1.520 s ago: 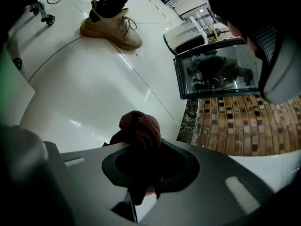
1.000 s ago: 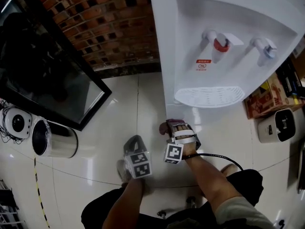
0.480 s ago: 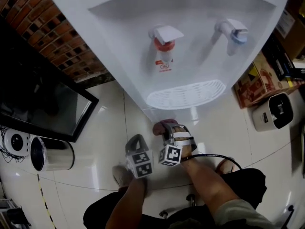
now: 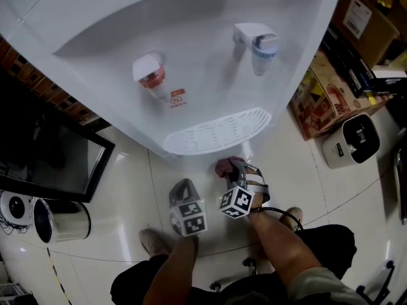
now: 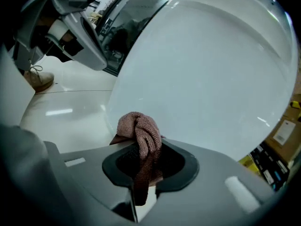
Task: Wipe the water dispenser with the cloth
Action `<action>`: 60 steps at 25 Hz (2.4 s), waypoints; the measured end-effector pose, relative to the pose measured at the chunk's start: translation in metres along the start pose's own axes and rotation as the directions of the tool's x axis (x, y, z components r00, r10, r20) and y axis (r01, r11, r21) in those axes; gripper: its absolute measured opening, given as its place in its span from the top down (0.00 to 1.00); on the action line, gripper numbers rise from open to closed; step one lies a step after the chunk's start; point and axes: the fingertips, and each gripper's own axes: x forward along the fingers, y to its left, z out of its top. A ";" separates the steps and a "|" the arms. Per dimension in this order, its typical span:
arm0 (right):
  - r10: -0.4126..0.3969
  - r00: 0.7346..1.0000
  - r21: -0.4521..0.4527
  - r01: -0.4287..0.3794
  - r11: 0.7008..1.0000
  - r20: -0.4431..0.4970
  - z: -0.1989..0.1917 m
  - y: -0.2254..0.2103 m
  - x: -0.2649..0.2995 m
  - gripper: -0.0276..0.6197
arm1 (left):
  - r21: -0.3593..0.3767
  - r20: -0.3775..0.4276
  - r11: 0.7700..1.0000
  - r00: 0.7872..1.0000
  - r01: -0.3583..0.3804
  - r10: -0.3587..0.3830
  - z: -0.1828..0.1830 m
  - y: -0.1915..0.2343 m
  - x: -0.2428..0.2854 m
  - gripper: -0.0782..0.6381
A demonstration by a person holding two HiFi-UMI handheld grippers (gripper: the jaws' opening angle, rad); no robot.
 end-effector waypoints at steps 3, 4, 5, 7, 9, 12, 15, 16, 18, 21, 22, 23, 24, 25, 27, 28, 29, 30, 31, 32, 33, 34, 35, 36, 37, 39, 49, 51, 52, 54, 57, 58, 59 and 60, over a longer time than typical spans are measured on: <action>-0.013 1.000 0.026 0.013 1.000 -0.024 -0.018 -0.017 -0.003 0.82 | 0.007 0.007 0.999 0.999 0.032 -0.032 0.005 -0.025 0.008 0.89; -0.015 0.999 0.033 0.016 0.999 -0.031 -0.025 -0.022 -0.003 0.82 | 0.007 0.009 0.999 0.999 0.043 -0.043 0.008 -0.034 0.010 0.89; -0.018 0.999 0.043 0.020 0.999 -0.041 -0.032 -0.027 -0.004 0.82 | 0.008 0.010 0.999 0.999 0.053 -0.053 0.009 -0.042 0.012 0.89; -0.024 0.998 0.074 0.029 0.997 -0.066 -0.048 -0.038 -0.004 0.82 | 0.015 0.010 0.997 0.997 0.074 -0.074 0.012 -0.059 0.016 0.89; -0.032 0.995 0.123 0.044 0.991 -0.098 -0.065 -0.049 -0.003 0.82 | 0.028 0.007 0.995 0.995 0.096 -0.096 0.014 -0.074 0.019 0.89; -0.055 0.985 0.247 0.095 0.964 -0.164 -0.092 -0.070 0.002 0.82 | 0.043 -0.001 0.990 0.991 0.132 -0.132 0.014 -0.094 0.023 0.89; -0.056 0.978 0.316 0.119 0.941 -0.201 -0.110 -0.086 0.008 0.82 | 0.047 -0.009 0.986 0.987 0.160 -0.159 0.013 -0.109 0.026 0.89; -0.054 0.978 0.321 0.119 0.940 -0.203 -0.112 -0.087 0.009 0.82 | 0.048 -0.012 0.985 0.987 0.163 -0.162 0.012 -0.111 0.027 0.89; -0.054 0.977 0.329 0.120 0.936 -0.204 -0.113 -0.086 0.010 0.82 | 0.049 -0.019 0.985 0.987 0.163 -0.162 0.010 -0.111 0.028 0.89; -0.054 0.976 0.346 0.126 0.930 -0.211 -0.114 -0.085 0.009 0.82 | 0.046 -0.022 0.987 0.988 0.155 -0.155 0.008 -0.106 0.029 0.89; -0.050 0.975 0.359 0.127 0.925 -0.215 -0.114 -0.083 0.008 0.82 | 0.046 -0.022 0.988 0.988 0.151 -0.150 0.007 -0.102 0.029 0.89; -0.042 0.975 0.379 0.125 0.917 -0.220 -0.114 -0.081 0.007 0.82 | 0.046 -0.024 0.989 0.989 0.144 -0.143 0.005 -0.098 0.028 0.89; -0.030 0.974 0.401 0.121 0.908 -0.226 -0.114 -0.077 0.006 0.82 | 0.044 -0.025 0.990 0.991 0.135 -0.134 0.004 -0.092 0.027 0.89; -0.018 0.973 0.421 0.115 0.900 -0.228 -0.114 -0.071 0.005 0.82 | 0.038 -0.025 0.992 0.992 0.124 -0.123 0.003 -0.086 0.025 0.89; 0.006 0.975 0.436 0.093 0.895 -0.220 -0.108 -0.058 0.002 0.82 | 0.015 -0.024 0.995 0.995 0.097 -0.096 0.001 -0.071 0.020 0.89; 0.019 0.978 0.431 0.074 0.900 -0.208 -0.102 -0.049 0.000 0.82 | 0.002 -0.024 0.997 0.996 0.081 -0.081 0.000 -0.063 0.017 0.89; 0.036 0.981 0.419 0.049 0.907 -0.191 -0.093 -0.039 -0.001 0.82 | -0.009 -0.024 0.998 0.998 0.065 -0.065 -0.001 -0.053 0.014 0.89; 0.056 0.984 0.406 0.018 0.914 -0.170 -0.083 -0.027 -0.002 0.82 | -0.018 -0.025 0.999 0.998 0.049 -0.049 -0.003 -0.043 0.011 0.89; 0.079 0.986 0.394 -0.015 0.919 -0.146 -0.071 -0.015 -0.002 0.82 | -0.025 -0.026 0.999 0.999 0.034 -0.034 -0.004 -0.034 0.008 0.89; 0.104 0.987 0.383 -0.050 0.922 -0.122 -0.059 -0.002 -0.002 0.82 | -0.031 -0.026 0.999 0.999 0.021 -0.022 -0.006 -0.024 0.005 0.89; 0.129 0.987 0.374 -0.084 0.924 -0.097 -0.047 0.010 -0.002 0.82 | -0.034 -0.027 0.999 1.000 0.010 -0.011 -0.008 -0.015 0.002 0.89; 0.154 0.985 0.367 -0.117 0.923 -0.073 -0.035 0.023 -0.001 0.82 | -0.037 -0.029 0.999 1.000 0.001 -0.002 -0.011 -0.007 -0.001 0.89; 0.178 0.983 0.361 -0.149 0.921 -0.049 -0.023 0.035 -0.001 0.82 | -0.037 -0.031 0.999 0.999 -0.007 0.006 -0.014 0.001 -0.005 0.89; 0.200 0.979 0.354 -0.178 0.918 -0.027 -0.011 0.046 0.000 0.82 | -0.037 -0.035 0.999 0.999 -0.013 0.012 -0.017 0.009 -0.009 0.89; 0.221 0.975 0.346 -0.204 0.916 -0.008 0.000 0.058 0.001 0.81 | -0.036 -0.039 0.999 0.999 -0.018 0.016 -0.021 0.017 -0.012 0.89; 0.256 0.966 0.327 -0.248 0.912 0.019 0.019 0.080 0.004 0.81 | -0.041 -0.050 0.999 0.998 -0.028 0.026 -0.030 0.034 -0.017 0.89; 0.353 0.935 0.341 -0.329 0.880 -0.010 0.062 0.146 0.043 0.81 | -0.125 -0.114 0.983 0.986 -0.136 0.122 -0.076 0.114 -0.037 0.89; 0.371 0.929 0.325 -0.346 0.880 -0.015 0.066 0.152 0.052 0.81 | -0.140 -0.118 0.982 0.986 -0.130 0.114 -0.080 0.113 -0.037 0.89; 0.369 0.929 0.314 -0.344 0.885 -0.021 0.066 0.152 0.057 0.81 | -0.142 -0.117 0.982 0.987 -0.123 0.107 -0.080 0.110 -0.037 0.89; 0.357 0.934 0.325 -0.327 0.887 -0.034 0.066 0.148 0.065 0.82 | -0.140 -0.113 0.984 0.989 -0.109 0.093 -0.078 0.105 -0.033 0.89; 0.353 0.935 0.364 -0.314 0.877 -0.044 0.064 0.146 0.070 0.82 | -0.136 -0.107 0.987 0.991 -0.090 0.075 -0.074 0.096 -0.028 0.89; 0.350 0.936 0.367 -0.311 0.877 -0.045 0.063 0.145 0.070 0.82 | -0.135 -0.105 0.987 0.992 -0.085 0.071 -0.072 0.093 -0.026 0.89; 0.347 0.937 0.369 -0.307 0.877 -0.046 0.061 0.144 0.070 0.82 | -0.134 -0.103 0.988 0.992 -0.081 0.068 -0.070 0.089 -0.024 0.89; 0.344 0.938 0.375 -0.302 0.876 -0.049 0.058 0.141 0.070 0.82 | -0.132 -0.101 0.988 0.993 -0.078 0.065 -0.067 0.085 -0.022 0.89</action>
